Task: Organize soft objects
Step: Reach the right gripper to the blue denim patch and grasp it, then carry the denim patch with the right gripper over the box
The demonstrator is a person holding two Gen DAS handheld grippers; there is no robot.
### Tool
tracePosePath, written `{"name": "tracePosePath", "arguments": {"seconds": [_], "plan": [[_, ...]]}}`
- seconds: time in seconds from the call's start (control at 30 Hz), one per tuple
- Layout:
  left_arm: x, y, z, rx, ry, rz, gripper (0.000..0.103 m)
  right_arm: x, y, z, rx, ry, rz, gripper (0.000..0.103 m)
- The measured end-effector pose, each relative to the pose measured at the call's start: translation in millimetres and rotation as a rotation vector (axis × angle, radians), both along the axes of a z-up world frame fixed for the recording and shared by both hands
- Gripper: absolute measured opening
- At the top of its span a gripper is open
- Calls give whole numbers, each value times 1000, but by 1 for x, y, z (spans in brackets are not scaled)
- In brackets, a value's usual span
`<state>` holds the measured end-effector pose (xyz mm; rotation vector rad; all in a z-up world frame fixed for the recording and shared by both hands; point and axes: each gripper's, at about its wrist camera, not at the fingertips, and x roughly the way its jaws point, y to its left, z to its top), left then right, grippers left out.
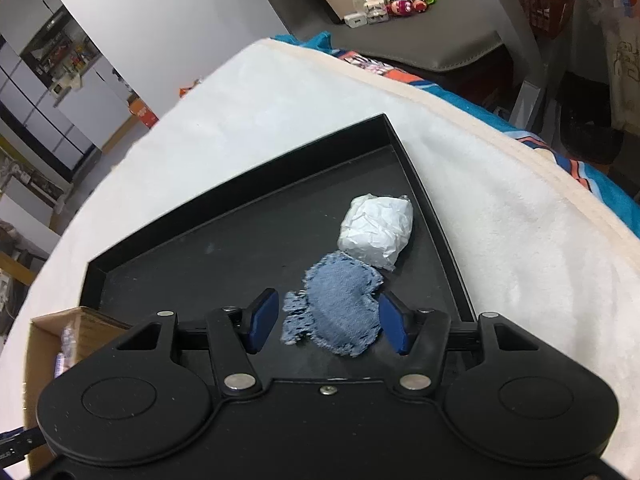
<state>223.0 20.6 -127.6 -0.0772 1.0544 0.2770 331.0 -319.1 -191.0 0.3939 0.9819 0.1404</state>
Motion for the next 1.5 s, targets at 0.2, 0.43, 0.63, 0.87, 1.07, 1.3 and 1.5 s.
{"name": "tracePosePath", "arguments": {"seconds": [0.2, 0.43, 0.63, 0.87, 1.07, 1.3, 1.5], "plan": [[2, -6, -5, 11, 16, -11, 48, 7, -4, -13, 12, 37, -26, 48], [3, -9, -7, 17, 14, -17, 48, 5, 1, -16, -27, 49, 2, 33], [0, -9, -8, 12, 13, -14, 48, 0, 2, -13, -33, 77, 5, 27], [-8, -3, -7, 5, 5, -5, 48, -11, 4, -3, -25, 76, 9, 26], [-14, 1, -7, -11, -7, -4, 48, -23, 8, 18, -1, 29, 21, 26], [-22, 4, -11, -19, -26, -3, 48, -34, 18, 52, 49, -61, 63, 26], [-28, 7, -13, -34, -27, -4, 47, -36, 33, 70, 59, -106, 112, 27]]}}
